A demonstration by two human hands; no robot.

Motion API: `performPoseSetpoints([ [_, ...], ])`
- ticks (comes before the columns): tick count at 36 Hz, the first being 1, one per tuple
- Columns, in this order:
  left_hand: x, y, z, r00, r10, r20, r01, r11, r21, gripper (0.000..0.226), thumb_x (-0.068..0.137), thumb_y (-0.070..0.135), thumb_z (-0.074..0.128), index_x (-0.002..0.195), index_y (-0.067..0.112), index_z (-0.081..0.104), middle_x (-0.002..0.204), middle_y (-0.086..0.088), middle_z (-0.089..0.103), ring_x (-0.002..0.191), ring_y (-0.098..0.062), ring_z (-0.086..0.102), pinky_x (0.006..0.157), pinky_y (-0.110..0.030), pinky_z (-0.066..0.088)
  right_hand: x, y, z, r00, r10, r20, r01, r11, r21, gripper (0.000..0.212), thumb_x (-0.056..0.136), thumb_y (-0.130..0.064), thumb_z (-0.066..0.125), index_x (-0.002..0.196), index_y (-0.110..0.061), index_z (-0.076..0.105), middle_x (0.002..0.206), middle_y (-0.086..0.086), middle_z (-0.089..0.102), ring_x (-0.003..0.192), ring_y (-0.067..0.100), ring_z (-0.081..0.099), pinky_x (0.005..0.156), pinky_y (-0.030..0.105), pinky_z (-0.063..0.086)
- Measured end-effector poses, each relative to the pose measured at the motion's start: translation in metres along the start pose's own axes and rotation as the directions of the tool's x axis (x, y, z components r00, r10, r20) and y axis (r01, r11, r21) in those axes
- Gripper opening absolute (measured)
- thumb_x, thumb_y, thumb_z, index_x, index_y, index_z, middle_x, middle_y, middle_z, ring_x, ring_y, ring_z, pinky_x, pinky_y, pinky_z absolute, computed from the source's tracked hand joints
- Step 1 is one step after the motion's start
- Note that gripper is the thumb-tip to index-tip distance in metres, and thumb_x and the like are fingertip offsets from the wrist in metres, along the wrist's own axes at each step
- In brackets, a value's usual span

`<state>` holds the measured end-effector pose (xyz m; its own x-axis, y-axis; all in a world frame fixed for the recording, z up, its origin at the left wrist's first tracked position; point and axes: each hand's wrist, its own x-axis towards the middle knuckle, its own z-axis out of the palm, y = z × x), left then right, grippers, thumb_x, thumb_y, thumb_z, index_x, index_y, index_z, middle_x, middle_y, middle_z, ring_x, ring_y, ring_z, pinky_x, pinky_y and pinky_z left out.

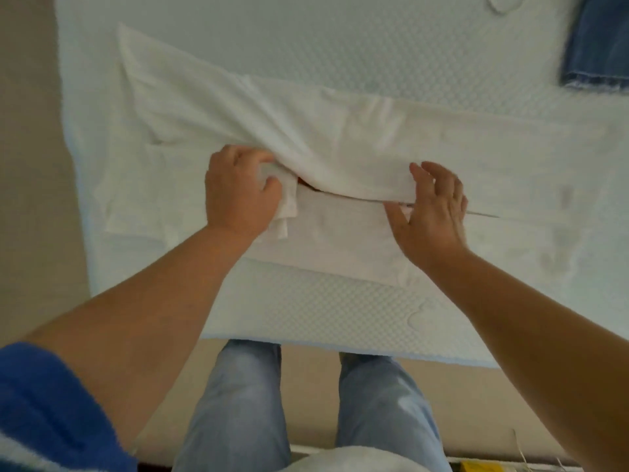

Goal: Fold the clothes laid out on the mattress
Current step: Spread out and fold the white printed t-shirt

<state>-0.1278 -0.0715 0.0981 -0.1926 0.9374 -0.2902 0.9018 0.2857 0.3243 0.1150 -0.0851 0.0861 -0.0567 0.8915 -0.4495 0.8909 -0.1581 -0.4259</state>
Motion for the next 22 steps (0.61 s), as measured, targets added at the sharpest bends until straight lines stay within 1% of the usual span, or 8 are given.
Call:
performPoseSetpoints([
  [4,-0.012,-0.063,-0.013,0.928,-0.356,-0.112,0.347,0.934,-0.088,0.039,0.081,0.026,0.062,0.116,0.009,0.058,0.116,-0.014,0.054,0.110,-0.031,0.046,0.091,-0.031,0.033,-0.005,-0.072,0.043,0.999,-0.005,0.035,-0.001,0.985,0.174,0.048,0.084,-0.027,0.061,0.127,-0.010,0.047,0.126,0.008,0.044,0.119,0.024,0.037,0.101,0.030,0.025],
  [9,-0.008,-0.110,-0.014,0.776,-0.630,0.020,0.616,0.751,-0.240,0.061,0.076,0.046,0.066,0.124,0.013,0.046,0.123,-0.008,0.049,0.109,-0.026,0.050,0.086,-0.033,0.039,-0.007,-0.124,0.081,0.959,0.212,0.188,-0.265,0.908,0.326,0.044,0.084,-0.032,0.061,0.122,-0.013,0.046,0.112,-0.004,0.042,0.116,0.020,0.041,0.100,0.030,0.031],
  [11,-0.001,-0.119,-0.013,0.738,-0.663,0.123,0.664,0.681,-0.310,0.061,0.077,0.047,0.066,0.123,0.014,0.045,0.120,-0.004,0.051,0.103,-0.023,0.053,0.078,-0.030,0.039,-0.004,-0.138,0.089,0.926,0.303,0.226,-0.366,0.865,0.342,0.047,0.084,-0.035,0.060,0.123,-0.014,0.046,0.112,-0.004,0.043,0.116,0.022,0.043,0.101,0.035,0.035],
  [13,0.007,-0.126,-0.013,0.734,-0.648,0.202,0.672,0.651,-0.353,0.050,0.078,0.046,0.065,0.114,0.015,0.049,0.107,0.002,0.054,0.093,-0.019,0.054,0.073,-0.027,0.036,0.001,-0.148,0.094,0.901,0.364,0.235,-0.429,0.828,0.361,0.044,0.084,-0.037,0.060,0.120,-0.016,0.048,0.111,-0.002,0.051,0.107,0.021,0.050,0.093,0.036,0.041],
  [16,0.015,-0.134,-0.016,0.782,-0.564,0.265,0.623,0.690,-0.369,0.024,0.081,0.042,0.064,0.083,0.021,0.054,0.078,0.008,0.054,0.075,-0.015,0.051,0.069,-0.025,0.036,0.008,-0.159,0.096,0.853,0.469,0.230,-0.521,0.727,0.448,0.032,0.083,-0.038,0.062,0.108,-0.020,0.052,0.094,-0.008,0.056,0.092,0.016,0.055,0.078,0.031,0.043],
  [18,0.019,-0.138,-0.020,0.784,-0.532,0.321,0.621,0.672,-0.404,0.026,0.083,0.038,0.064,0.065,0.022,0.054,0.065,0.010,0.053,0.068,-0.016,0.053,0.066,-0.026,0.039,0.012,-0.163,0.096,0.823,0.520,0.229,-0.557,0.660,0.504,0.028,0.082,-0.038,0.064,0.101,-0.018,0.056,0.089,-0.009,0.057,0.083,0.014,0.055,0.069,0.027,0.043],
  [20,0.021,-0.141,-0.023,0.760,-0.534,0.370,0.648,0.593,-0.477,0.026,0.084,0.032,0.062,0.061,0.022,0.053,0.066,0.008,0.055,0.072,-0.020,0.056,0.069,-0.029,0.045,0.014,-0.166,0.094,0.807,0.551,0.212,-0.567,0.623,0.539,0.023,0.081,-0.037,0.066,0.090,-0.018,0.058,0.081,-0.009,0.057,0.074,0.010,0.053,0.058,0.023,0.038],
  [22,0.020,-0.142,-0.028,0.763,-0.530,0.371,0.640,0.538,-0.548,0.024,0.084,0.030,0.060,0.063,0.020,0.054,0.069,0.005,0.056,0.074,-0.020,0.056,0.067,-0.030,0.045,0.014,-0.168,0.091,0.801,0.569,0.183,-0.563,0.614,0.554,0.020,0.081,-0.037,0.066,0.086,-0.019,0.057,0.079,-0.010,0.056,0.071,0.007,0.051,0.058,0.022,0.036],
])
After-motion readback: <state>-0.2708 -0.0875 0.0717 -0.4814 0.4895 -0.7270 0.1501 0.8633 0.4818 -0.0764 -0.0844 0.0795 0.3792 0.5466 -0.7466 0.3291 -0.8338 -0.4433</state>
